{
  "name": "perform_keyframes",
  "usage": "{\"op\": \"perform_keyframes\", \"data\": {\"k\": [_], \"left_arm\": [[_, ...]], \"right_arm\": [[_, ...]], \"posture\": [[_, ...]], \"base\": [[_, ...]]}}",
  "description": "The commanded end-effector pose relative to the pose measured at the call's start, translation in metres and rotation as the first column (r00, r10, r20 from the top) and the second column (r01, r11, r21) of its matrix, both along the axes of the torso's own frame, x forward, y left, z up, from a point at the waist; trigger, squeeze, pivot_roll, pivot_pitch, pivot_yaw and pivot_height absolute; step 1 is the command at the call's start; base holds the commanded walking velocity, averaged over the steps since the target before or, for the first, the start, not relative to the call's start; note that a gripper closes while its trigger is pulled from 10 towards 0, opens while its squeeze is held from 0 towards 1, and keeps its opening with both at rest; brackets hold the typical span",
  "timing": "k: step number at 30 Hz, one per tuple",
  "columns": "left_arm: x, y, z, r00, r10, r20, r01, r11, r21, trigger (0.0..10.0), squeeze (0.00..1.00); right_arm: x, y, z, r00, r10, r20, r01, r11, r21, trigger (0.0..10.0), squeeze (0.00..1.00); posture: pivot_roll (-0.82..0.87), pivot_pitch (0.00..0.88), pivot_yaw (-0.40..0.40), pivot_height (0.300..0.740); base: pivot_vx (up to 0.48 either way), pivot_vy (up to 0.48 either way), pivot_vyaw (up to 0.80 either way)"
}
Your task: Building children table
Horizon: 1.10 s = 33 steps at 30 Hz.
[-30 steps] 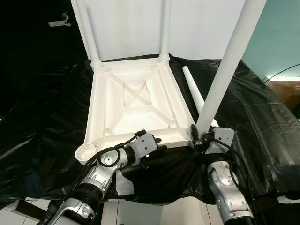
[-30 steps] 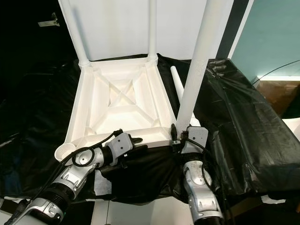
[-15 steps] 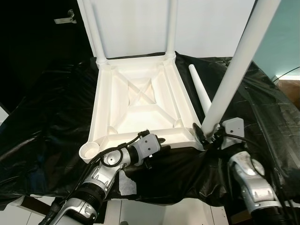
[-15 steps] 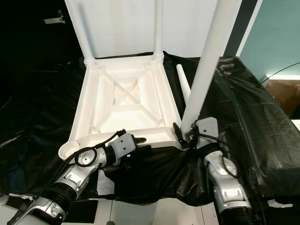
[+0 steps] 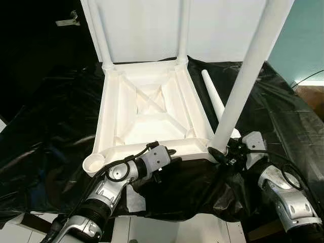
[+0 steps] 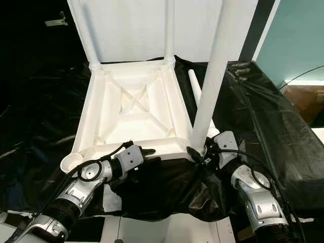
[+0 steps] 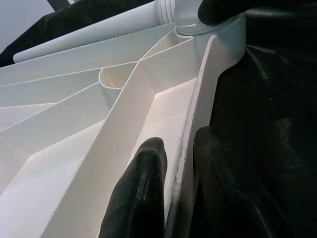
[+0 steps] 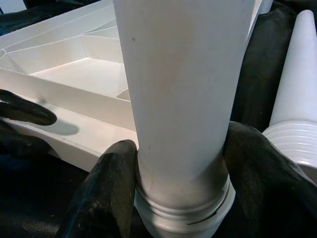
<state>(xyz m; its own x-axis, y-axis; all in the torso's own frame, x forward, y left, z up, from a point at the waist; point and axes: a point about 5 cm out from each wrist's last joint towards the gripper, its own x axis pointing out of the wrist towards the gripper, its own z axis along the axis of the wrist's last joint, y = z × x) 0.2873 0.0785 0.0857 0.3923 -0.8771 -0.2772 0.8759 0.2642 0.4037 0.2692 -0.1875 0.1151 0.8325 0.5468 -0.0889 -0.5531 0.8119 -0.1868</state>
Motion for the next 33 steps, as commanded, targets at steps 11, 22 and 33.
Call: {"op": "perform_keyframes", "data": {"k": [11, 22, 33], "left_arm": [[-0.012, 0.002, -0.027, 0.995, -0.037, -0.094, 0.048, 0.993, 0.109, 10.0, 0.00], [-0.015, 0.002, -0.028, 0.994, -0.040, -0.098, 0.051, 0.993, 0.108, 10.0, 0.00], [-0.015, 0.001, -0.028, 0.994, -0.036, -0.100, 0.047, 0.993, 0.106, 10.0, 0.00]], "right_arm": [[-0.003, 0.004, -0.029, 0.901, -0.430, -0.050, 0.433, 0.896, 0.094, 0.0, 0.00], [0.001, 0.036, -0.028, 0.809, -0.586, -0.035, 0.579, 0.785, 0.220, 4.3, 0.00], [0.005, 0.029, -0.007, 0.886, -0.436, 0.158, 0.423, 0.899, 0.114, 10.0, 0.00]], "posture": [[-0.03, 0.009, -0.016, 0.740], [-0.02, 0.015, -0.013, 0.740], [-0.03, 0.015, -0.018, 0.740]], "base": [[0.000, 0.000, 0.00], [0.000, 0.000, 0.00], [0.000, 0.000, 0.00]]}}
